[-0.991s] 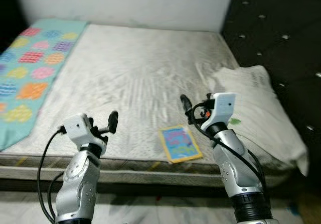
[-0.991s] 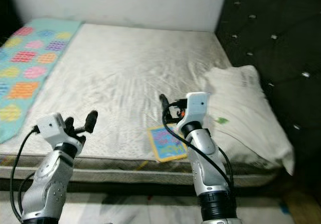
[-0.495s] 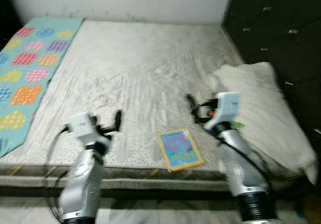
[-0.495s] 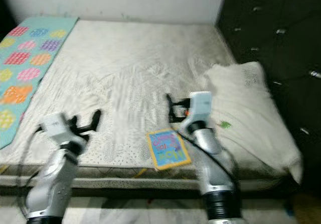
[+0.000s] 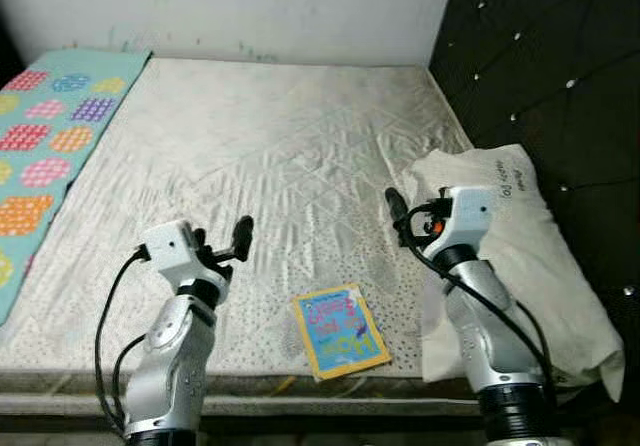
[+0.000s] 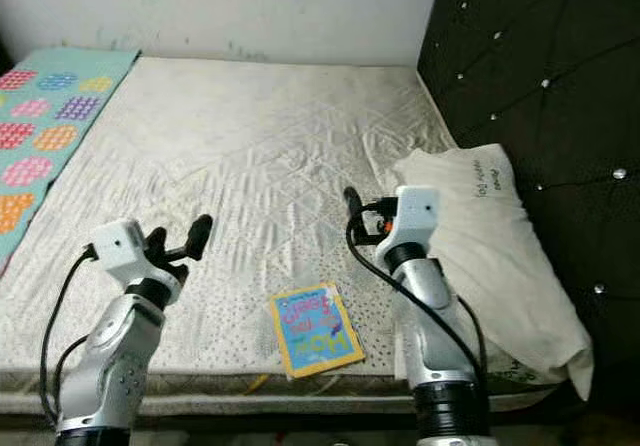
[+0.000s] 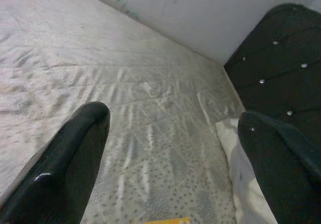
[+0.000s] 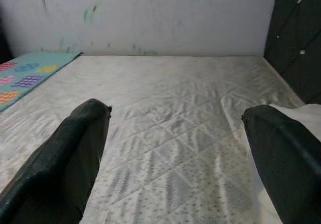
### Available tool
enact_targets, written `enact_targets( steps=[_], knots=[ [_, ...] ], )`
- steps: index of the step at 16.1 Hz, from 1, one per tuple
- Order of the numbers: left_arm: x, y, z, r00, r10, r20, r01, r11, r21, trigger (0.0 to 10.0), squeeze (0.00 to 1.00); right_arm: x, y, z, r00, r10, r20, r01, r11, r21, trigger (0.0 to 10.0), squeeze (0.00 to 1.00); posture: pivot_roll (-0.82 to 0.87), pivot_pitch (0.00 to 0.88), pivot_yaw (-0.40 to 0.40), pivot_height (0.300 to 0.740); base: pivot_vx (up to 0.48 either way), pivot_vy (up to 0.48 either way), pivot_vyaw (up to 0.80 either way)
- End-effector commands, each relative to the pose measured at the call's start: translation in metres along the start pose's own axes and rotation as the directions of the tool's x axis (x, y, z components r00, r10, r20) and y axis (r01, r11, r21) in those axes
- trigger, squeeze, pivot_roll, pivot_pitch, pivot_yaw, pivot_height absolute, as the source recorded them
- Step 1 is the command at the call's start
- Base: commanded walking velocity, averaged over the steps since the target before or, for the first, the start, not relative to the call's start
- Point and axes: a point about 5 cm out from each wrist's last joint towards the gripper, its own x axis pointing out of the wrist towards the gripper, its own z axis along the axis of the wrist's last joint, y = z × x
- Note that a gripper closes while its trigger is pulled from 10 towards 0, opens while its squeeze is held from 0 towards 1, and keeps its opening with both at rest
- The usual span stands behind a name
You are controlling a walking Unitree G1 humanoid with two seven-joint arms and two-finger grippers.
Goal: Clean up the room
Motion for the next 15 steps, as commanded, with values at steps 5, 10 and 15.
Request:
enact_targets(
  steps=[5,10,15],
  knots=[
    [-0.0032,0.0069,-0.0008,0.999,0.037,-0.006,-0.037,0.999,-0.008,10.0,0.00,0.0036,0.0045,0.0021,1.000,0.014,0.010,-0.014,1.000,0.014,10.0,0.00,-0.05,0.046,-0.025,0.740,0.000,0.000,0.00],
    [-0.0035,0.0070,-0.0017,0.999,0.049,-0.003,-0.049,0.999,-0.013,10.0,0.00,0.0033,0.0043,-0.0004,1.000,0.014,-0.005,-0.014,1.000,0.023,10.0,0.00,-0.05,0.041,-0.029,0.740,0.000,0.000,-0.78],
    [-0.0070,0.0066,-0.0060,0.998,0.064,-0.016,-0.064,0.998,-0.017,10.0,0.00,0.0029,0.0103,-0.0023,0.999,0.044,-0.012,-0.044,0.999,0.031,10.0,0.00,-0.05,0.040,-0.031,0.740,0.000,0.000,-0.13]
  ],
)
